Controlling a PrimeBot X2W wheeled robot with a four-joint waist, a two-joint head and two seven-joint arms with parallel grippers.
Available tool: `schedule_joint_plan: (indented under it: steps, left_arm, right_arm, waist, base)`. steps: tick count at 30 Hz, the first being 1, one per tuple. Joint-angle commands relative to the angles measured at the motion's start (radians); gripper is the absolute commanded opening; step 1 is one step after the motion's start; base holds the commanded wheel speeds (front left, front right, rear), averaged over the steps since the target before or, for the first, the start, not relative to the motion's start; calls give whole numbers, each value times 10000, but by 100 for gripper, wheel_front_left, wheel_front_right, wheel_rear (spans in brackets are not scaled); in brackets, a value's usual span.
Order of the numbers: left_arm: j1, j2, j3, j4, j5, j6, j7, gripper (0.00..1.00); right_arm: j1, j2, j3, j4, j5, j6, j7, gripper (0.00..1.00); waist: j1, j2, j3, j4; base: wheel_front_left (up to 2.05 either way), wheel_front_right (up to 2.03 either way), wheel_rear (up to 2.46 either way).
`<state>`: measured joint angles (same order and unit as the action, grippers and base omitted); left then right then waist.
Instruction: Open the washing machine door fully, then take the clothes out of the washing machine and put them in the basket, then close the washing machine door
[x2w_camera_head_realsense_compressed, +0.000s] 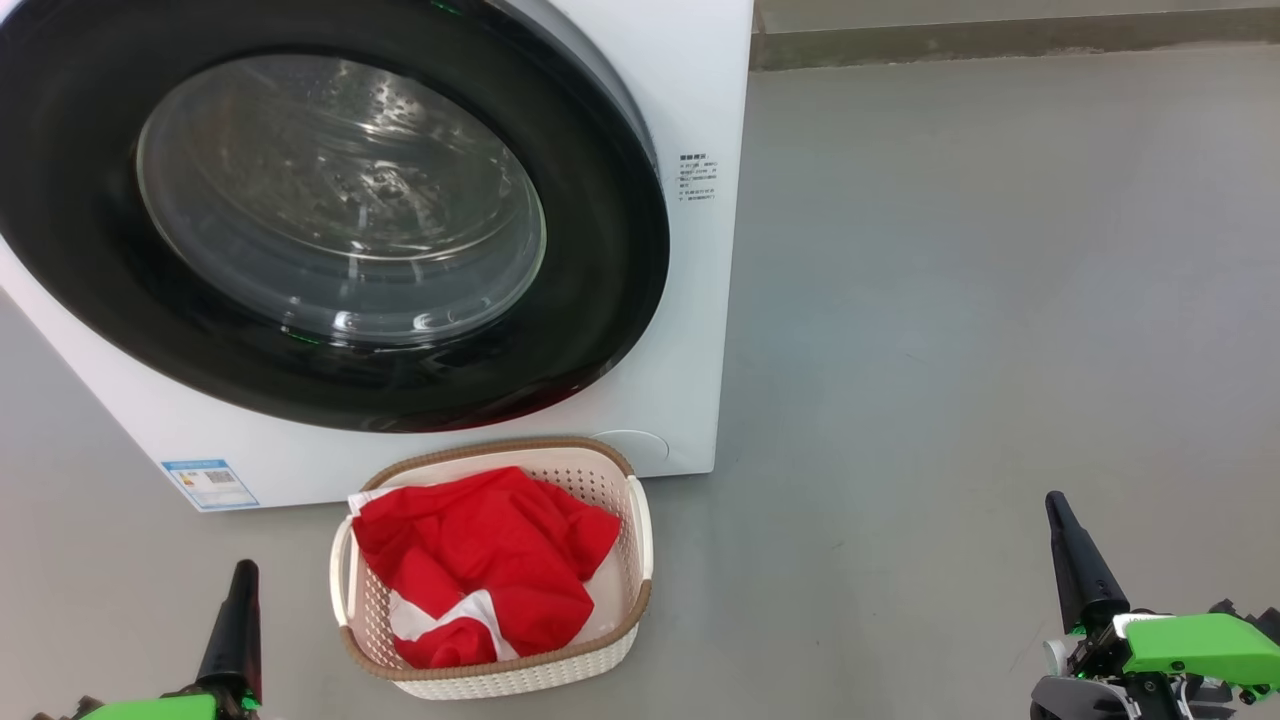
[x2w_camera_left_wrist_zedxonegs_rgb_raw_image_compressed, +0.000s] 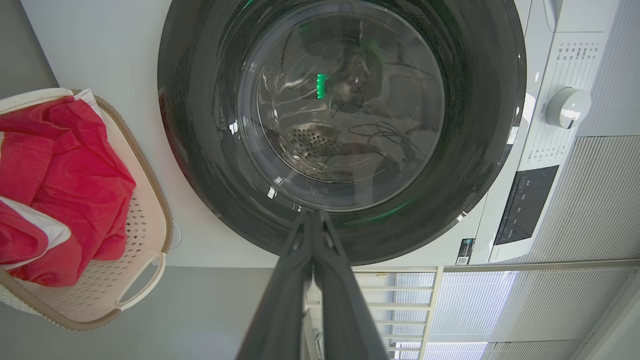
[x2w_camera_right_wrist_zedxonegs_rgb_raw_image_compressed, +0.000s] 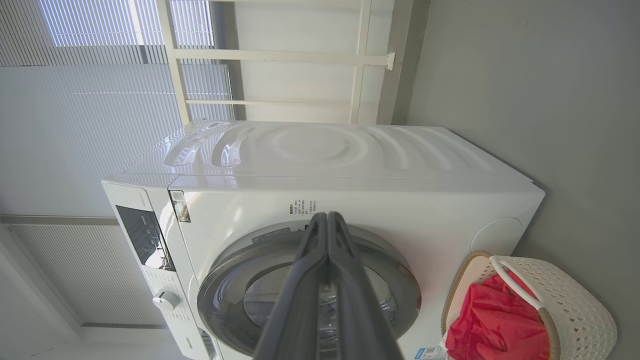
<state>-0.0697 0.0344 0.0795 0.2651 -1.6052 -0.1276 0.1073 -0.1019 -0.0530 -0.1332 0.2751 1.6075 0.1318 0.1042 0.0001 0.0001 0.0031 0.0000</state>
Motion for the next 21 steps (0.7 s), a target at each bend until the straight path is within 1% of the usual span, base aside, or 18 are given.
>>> schedule_joint_plan:
  steps: [1, 21]
  left_arm:
    - [-384, 165, 344, -197, -32, -31, 60, 0]
    - [-384, 163, 347, -197, -30, -31, 63, 0]
  right_arm:
    - [-57, -7, 233, -305, 43, -11, 58, 0]
    - [-58, 2, 220, -304, 32, -11, 69, 0]
  waist:
    - [0, -1, 0, 0]
    - [0, -1, 0, 0]
  base:
    - [0, 0, 0]
    - [0, 0, 0]
